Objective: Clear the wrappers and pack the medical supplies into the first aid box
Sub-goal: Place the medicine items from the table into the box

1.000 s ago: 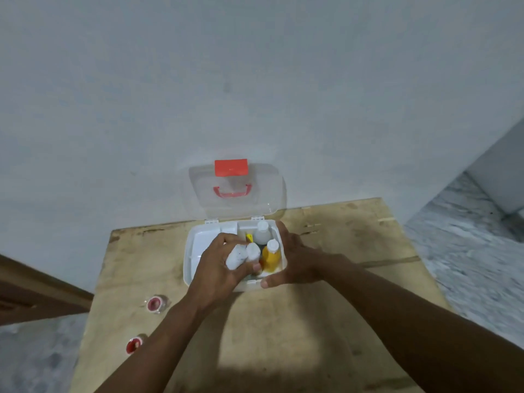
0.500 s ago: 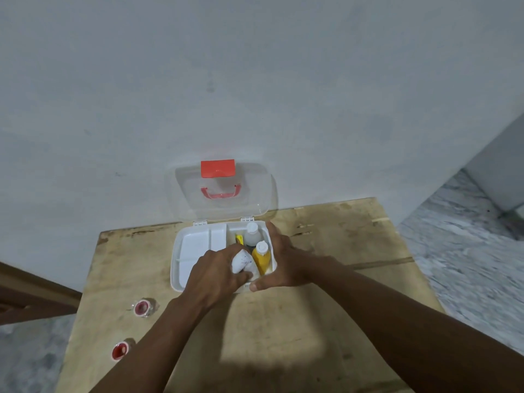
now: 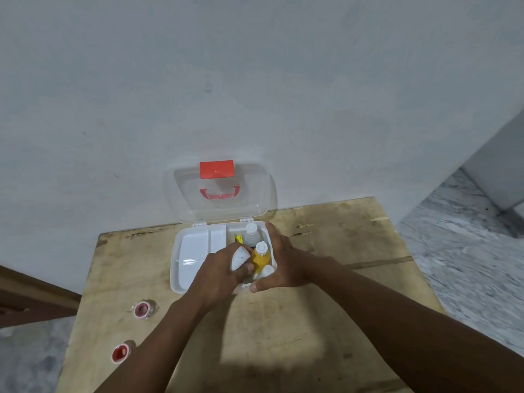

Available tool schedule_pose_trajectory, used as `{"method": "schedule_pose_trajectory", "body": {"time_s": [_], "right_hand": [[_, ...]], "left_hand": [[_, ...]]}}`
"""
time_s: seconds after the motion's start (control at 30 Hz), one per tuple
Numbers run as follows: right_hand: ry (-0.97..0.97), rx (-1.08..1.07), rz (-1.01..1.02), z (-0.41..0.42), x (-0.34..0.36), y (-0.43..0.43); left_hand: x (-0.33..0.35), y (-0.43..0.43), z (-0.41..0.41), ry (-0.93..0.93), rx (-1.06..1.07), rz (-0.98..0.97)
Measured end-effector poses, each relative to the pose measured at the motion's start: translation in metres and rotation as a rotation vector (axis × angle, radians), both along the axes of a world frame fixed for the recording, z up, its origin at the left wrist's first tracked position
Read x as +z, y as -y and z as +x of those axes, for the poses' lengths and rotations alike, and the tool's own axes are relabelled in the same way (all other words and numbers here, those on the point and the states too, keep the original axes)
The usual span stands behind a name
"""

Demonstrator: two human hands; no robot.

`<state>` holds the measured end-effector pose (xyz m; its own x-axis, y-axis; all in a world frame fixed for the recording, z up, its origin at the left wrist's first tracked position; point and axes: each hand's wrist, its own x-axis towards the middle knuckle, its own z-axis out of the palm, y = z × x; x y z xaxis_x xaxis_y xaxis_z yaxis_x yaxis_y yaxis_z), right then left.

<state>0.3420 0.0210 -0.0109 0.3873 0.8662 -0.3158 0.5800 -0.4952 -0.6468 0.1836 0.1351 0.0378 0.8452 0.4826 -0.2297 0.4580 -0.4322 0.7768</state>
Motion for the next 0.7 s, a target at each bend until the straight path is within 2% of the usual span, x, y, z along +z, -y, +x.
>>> {"method": "schedule_pose_trajectory", "body": {"time_s": [0.1,0.2,0.43,0.53,0.7], "right_hand": [[0.005,-0.012,-0.018,-0.001,-0.002,0.0],[0.003,-0.013,-0.033,0.0,-0.003,0.0],[-0.003,0.005,-0.014,-0.002,0.003,0.001],[-0.013,0.016,-0.003,-0.002,0.005,0.002],[-0.019,0.029,0.011,-0.003,0.009,0.003]], "left_hand": [[0.005,0.005,-0.004,0.115,0.137,0.038],[0.008,0.004,-0.011,0.237,0.133,-0.044],[0.013,-0.01,-0.024,0.294,0.039,0.062],[0.018,-0.012,-0.026,0.343,0.062,0.012],[0.005,-0.01,-0.022,0.24,-0.033,0.026]]}}
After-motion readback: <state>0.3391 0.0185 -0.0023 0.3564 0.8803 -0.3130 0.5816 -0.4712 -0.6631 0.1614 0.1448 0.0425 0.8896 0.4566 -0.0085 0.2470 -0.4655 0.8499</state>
